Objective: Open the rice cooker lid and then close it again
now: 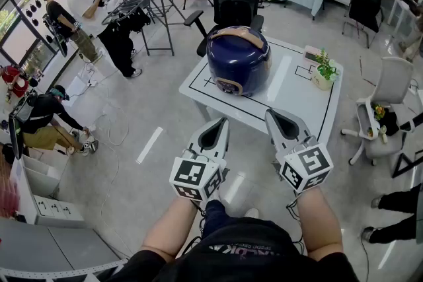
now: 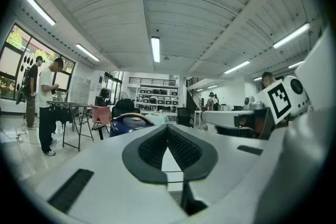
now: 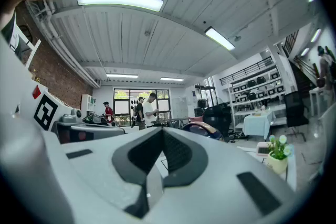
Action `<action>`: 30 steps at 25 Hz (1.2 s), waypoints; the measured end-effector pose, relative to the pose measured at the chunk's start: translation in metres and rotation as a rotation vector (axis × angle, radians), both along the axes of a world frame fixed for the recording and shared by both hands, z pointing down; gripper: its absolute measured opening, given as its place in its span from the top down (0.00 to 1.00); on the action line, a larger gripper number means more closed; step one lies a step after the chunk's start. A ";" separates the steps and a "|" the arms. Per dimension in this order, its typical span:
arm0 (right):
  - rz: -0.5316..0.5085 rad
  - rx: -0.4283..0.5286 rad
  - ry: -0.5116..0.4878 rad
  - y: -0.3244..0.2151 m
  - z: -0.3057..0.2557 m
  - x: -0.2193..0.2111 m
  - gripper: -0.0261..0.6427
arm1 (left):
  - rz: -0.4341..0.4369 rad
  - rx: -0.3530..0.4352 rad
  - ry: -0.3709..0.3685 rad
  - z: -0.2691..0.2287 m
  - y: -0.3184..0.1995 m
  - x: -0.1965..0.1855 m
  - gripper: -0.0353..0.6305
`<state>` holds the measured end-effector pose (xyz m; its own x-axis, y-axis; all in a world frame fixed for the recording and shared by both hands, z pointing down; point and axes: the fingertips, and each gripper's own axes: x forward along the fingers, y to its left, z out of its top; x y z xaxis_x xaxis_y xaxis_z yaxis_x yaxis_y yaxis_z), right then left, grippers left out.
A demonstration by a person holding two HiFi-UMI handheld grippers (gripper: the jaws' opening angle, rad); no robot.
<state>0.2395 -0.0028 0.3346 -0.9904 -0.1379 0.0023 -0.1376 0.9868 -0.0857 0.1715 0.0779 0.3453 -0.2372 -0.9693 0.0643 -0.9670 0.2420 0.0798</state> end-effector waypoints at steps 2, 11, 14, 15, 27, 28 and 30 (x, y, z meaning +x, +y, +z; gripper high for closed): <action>0.001 0.001 0.001 -0.001 0.001 -0.002 0.96 | 0.001 0.001 0.001 0.001 -0.001 -0.002 0.94; -0.005 0.002 -0.009 -0.004 0.004 -0.012 0.96 | 0.001 0.005 0.003 0.005 -0.006 -0.013 0.94; -0.007 0.015 -0.011 -0.003 0.003 -0.017 0.96 | 0.003 0.009 0.001 0.004 -0.007 -0.019 0.94; -0.011 0.019 -0.017 -0.003 0.002 -0.019 0.96 | 0.006 0.011 0.000 0.004 -0.007 -0.021 0.94; 0.067 0.069 -0.055 -0.016 -0.015 -0.062 0.68 | 0.067 -0.005 -0.028 -0.003 -0.011 -0.070 0.48; 0.072 0.069 -0.055 -0.016 -0.016 -0.068 0.68 | 0.072 -0.005 -0.028 -0.003 -0.011 -0.076 0.48; 0.085 0.074 -0.051 -0.018 -0.018 -0.081 0.68 | 0.082 -0.003 -0.028 -0.005 -0.010 -0.091 0.48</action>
<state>0.1582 -0.0208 0.3167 -0.9738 -0.2190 -0.0613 -0.2180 0.9757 -0.0224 0.0807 0.0675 0.3408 -0.1584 -0.9855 0.0615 -0.9855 0.1617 0.0518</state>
